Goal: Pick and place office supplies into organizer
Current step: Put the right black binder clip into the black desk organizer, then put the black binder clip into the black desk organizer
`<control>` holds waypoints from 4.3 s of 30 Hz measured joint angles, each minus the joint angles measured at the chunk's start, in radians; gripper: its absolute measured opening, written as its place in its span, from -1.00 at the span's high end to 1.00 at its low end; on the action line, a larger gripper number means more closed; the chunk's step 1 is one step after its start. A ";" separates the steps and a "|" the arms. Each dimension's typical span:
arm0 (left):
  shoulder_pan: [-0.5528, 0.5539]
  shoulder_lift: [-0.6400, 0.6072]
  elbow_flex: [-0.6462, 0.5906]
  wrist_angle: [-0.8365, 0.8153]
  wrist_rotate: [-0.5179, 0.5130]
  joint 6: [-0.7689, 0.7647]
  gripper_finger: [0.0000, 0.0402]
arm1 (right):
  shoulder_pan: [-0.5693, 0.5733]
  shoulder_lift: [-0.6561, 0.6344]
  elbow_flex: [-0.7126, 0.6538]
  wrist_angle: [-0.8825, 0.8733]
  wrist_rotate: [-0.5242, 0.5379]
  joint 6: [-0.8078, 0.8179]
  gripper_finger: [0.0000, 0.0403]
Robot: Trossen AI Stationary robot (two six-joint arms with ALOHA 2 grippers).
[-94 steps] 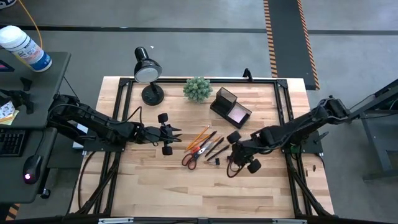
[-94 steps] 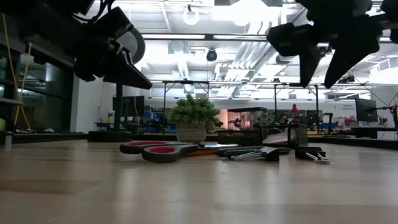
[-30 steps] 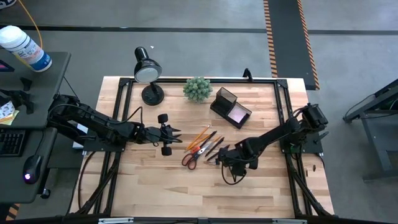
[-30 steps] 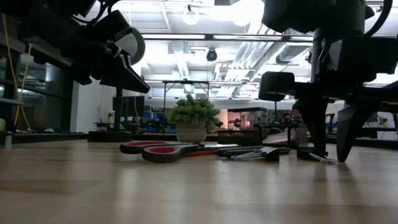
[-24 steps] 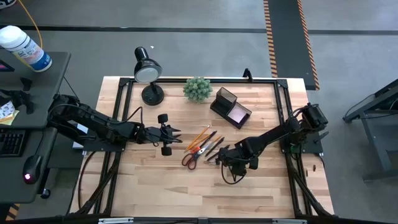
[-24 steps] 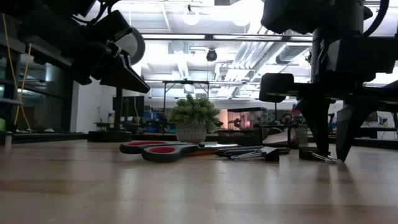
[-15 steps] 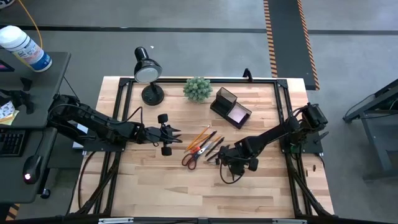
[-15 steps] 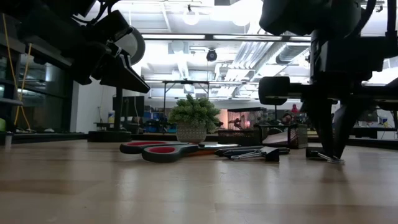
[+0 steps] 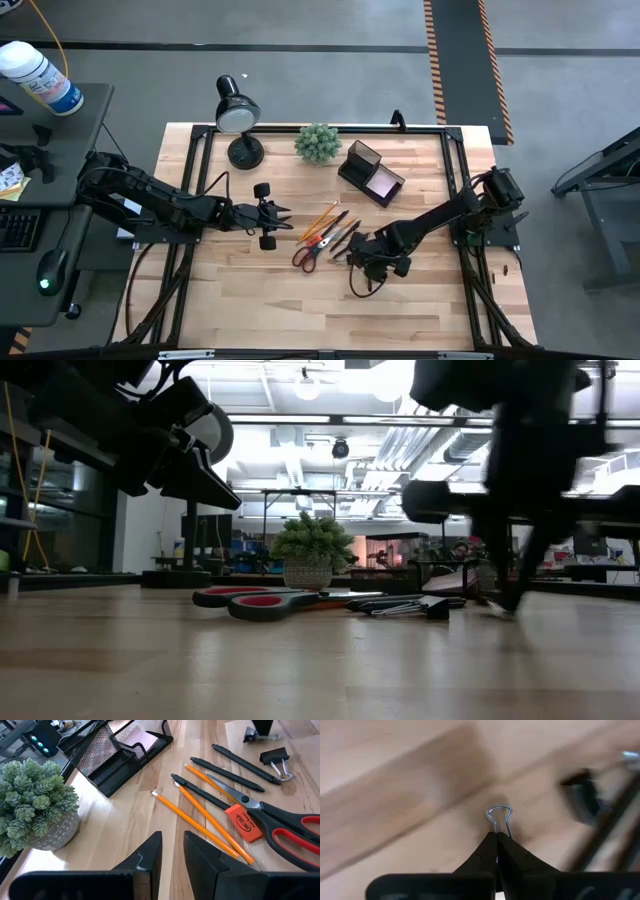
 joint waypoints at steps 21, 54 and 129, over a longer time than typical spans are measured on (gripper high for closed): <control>0.000 0.000 0.000 -0.053 0.000 -0.026 0.67 | -0.137 -0.004 0.197 -0.319 0.322 0.299 1.00; 0.000 0.000 0.000 -0.061 0.000 -0.052 0.67 | -0.609 -0.006 0.245 -0.064 0.288 1.002 1.00; -0.096 0.000 0.000 -0.071 -0.025 -0.047 0.67 | -0.132 0.020 0.246 -0.010 -0.087 0.936 0.61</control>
